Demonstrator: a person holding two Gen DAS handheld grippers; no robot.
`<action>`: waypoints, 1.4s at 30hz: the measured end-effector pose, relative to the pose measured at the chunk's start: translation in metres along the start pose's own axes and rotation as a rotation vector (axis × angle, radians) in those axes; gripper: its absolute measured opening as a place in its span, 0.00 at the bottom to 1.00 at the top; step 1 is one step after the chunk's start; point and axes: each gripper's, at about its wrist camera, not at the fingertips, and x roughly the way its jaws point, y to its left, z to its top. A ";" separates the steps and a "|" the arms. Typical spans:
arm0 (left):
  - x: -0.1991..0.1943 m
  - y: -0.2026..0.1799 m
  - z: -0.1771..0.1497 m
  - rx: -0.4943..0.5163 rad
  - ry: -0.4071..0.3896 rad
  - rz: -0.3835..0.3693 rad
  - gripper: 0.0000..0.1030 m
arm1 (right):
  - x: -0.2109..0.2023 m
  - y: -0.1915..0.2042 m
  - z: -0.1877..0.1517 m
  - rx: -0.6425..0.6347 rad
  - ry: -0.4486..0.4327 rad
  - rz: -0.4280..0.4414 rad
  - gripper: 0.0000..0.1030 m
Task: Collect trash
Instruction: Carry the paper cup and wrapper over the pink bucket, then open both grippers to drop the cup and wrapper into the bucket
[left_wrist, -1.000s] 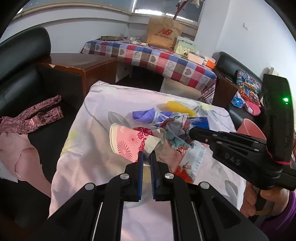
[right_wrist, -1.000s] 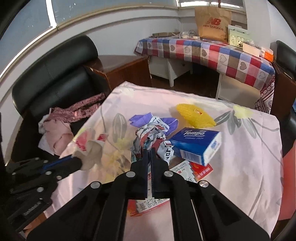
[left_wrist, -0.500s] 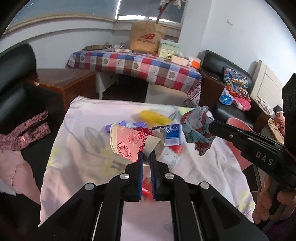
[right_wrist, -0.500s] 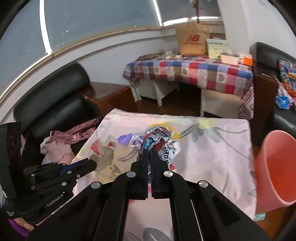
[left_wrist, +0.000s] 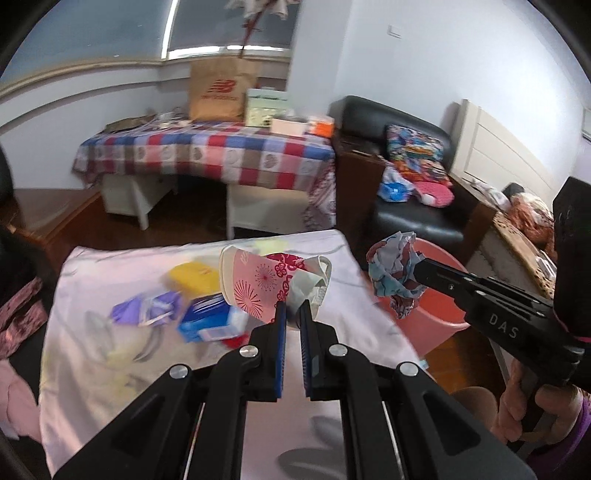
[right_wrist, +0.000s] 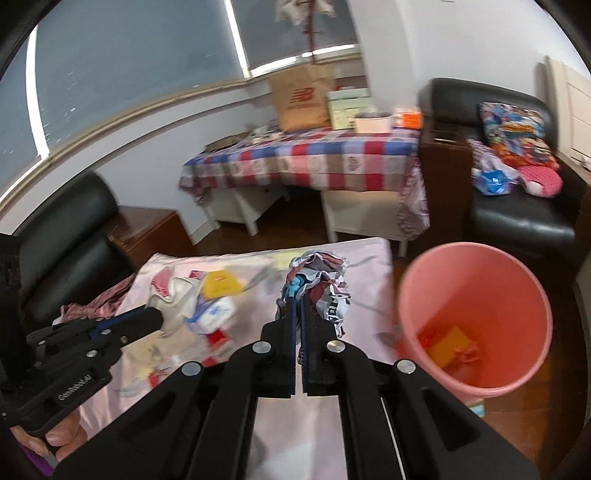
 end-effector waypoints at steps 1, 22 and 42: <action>0.003 -0.006 0.003 0.005 0.002 -0.011 0.06 | -0.002 -0.008 0.001 0.010 -0.004 -0.013 0.02; 0.103 -0.164 0.040 0.171 0.099 -0.258 0.06 | -0.012 -0.148 -0.009 0.181 -0.003 -0.242 0.02; 0.204 -0.191 0.018 0.170 0.343 -0.255 0.07 | 0.028 -0.182 -0.033 0.220 0.135 -0.264 0.02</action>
